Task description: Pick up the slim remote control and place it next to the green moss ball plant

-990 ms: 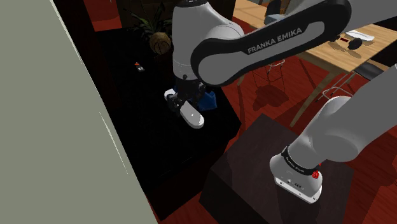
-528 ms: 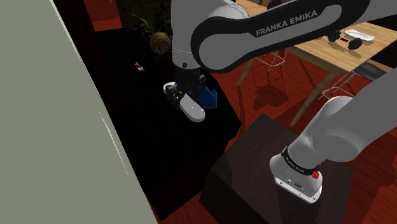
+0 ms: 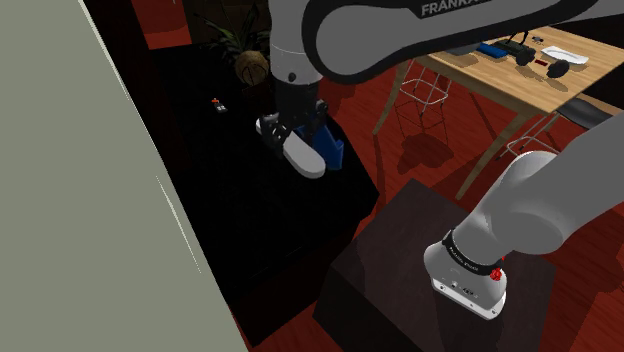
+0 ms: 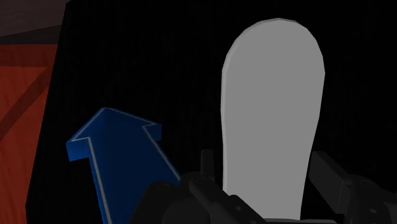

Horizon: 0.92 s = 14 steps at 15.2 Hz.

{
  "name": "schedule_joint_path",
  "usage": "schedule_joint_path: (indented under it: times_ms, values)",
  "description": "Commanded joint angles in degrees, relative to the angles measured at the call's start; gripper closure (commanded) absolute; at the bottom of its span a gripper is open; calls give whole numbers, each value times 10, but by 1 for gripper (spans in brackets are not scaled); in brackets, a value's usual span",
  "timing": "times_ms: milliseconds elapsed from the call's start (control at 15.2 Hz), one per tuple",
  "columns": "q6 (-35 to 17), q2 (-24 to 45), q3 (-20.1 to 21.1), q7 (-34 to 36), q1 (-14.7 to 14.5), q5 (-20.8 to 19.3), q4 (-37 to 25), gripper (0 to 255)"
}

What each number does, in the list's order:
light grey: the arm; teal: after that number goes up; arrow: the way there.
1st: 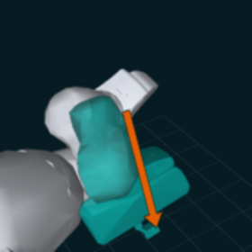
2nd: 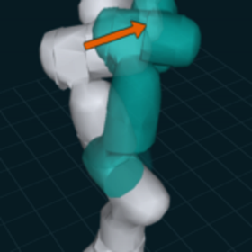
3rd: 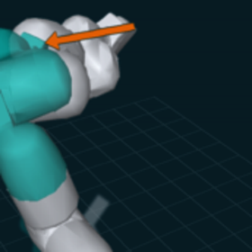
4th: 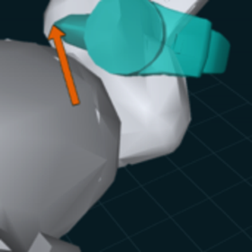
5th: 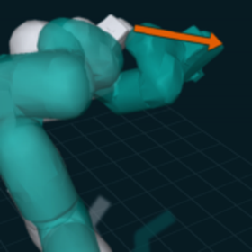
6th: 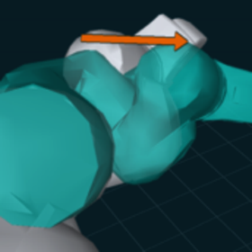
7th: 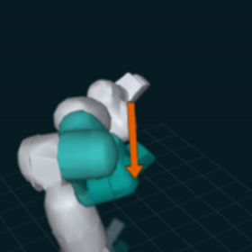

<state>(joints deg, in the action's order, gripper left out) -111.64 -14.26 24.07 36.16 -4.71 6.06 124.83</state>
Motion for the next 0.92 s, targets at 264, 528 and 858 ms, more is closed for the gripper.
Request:
schedule_joint_path:
  times_ms: [264,528,858]
  values:
    - [48,-7,-4,0,1,0,-42,255]
    - [79,-10,-6,0,2,0,-70,255]
    - [118,-9,-8,0,3,-2,-109,255]
